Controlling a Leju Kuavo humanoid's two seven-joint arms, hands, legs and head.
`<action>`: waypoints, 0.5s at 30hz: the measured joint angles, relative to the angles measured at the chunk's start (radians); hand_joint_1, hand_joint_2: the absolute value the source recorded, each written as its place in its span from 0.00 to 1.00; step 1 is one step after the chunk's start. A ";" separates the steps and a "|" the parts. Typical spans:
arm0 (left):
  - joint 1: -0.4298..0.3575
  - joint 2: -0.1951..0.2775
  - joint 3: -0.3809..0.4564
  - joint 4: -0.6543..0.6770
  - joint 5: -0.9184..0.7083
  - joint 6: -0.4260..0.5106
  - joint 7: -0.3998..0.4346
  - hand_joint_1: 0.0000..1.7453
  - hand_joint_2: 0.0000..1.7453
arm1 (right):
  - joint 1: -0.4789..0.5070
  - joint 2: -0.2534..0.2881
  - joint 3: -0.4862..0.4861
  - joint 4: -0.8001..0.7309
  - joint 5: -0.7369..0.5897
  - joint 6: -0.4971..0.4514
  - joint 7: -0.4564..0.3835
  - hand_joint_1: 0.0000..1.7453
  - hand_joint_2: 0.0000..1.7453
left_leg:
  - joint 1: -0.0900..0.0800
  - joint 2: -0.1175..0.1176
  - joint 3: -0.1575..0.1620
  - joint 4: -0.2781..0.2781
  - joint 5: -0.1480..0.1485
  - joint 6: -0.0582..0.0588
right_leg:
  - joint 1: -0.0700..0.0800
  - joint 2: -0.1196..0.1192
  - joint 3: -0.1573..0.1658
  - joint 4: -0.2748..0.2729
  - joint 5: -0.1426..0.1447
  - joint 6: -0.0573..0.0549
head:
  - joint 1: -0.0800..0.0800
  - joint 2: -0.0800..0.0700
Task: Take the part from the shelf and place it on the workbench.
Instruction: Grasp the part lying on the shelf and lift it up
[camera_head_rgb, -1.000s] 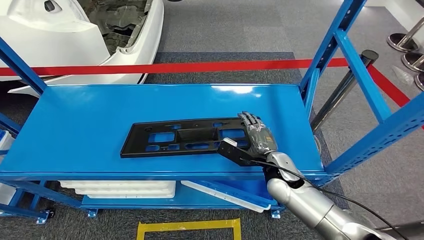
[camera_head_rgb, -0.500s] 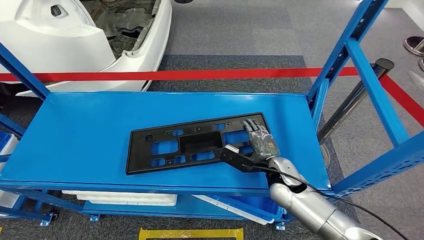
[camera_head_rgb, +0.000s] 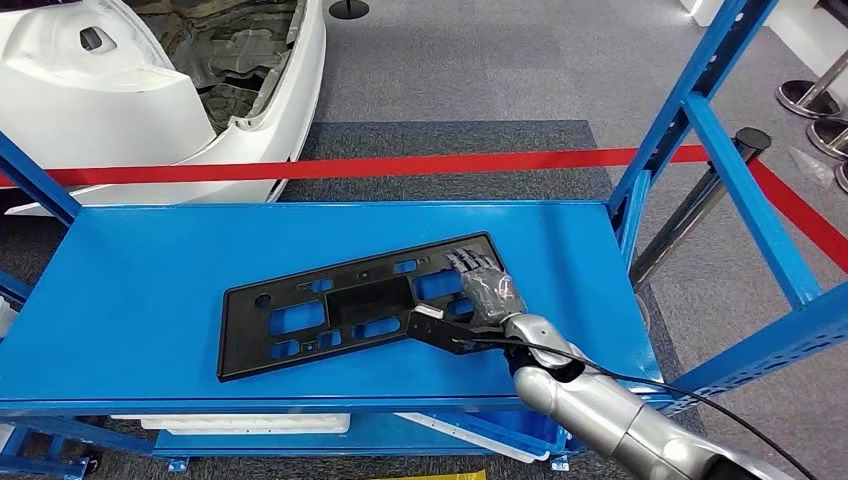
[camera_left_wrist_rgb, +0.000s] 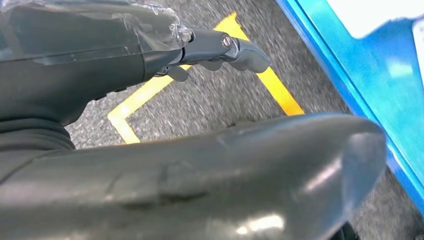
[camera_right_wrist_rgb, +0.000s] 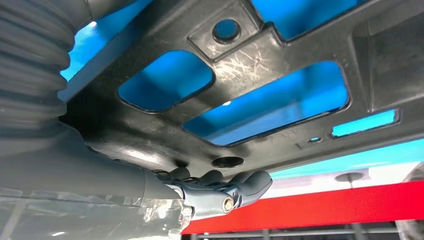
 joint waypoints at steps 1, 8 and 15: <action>-0.001 0.000 0.000 0.000 0.000 0.000 0.000 0.00 0.00 | -0.002 0.000 0.004 0.001 0.000 0.000 0.000 0.00 1.00 | 0.000 0.000 0.001 0.000 -0.002 0.003 | 0.000 0.000 0.003 -0.004 0.001 0.002 | 0.001 0.000; -0.002 0.000 0.000 0.000 0.000 0.000 0.000 0.00 0.00 | -0.007 0.000 0.014 0.007 -0.001 0.004 0.002 0.00 1.00 | -0.001 0.000 0.008 0.000 -0.008 0.012 | 0.000 0.000 0.014 -0.015 0.001 0.011 | 0.004 0.000; -0.002 0.000 0.000 0.000 0.004 0.003 0.000 0.00 0.00 | -0.028 0.005 0.046 0.019 -0.013 0.034 0.014 0.00 1.00 | -0.001 0.000 0.011 0.000 -0.008 0.012 | 0.001 0.000 0.016 -0.016 0.001 0.012 | 0.004 0.000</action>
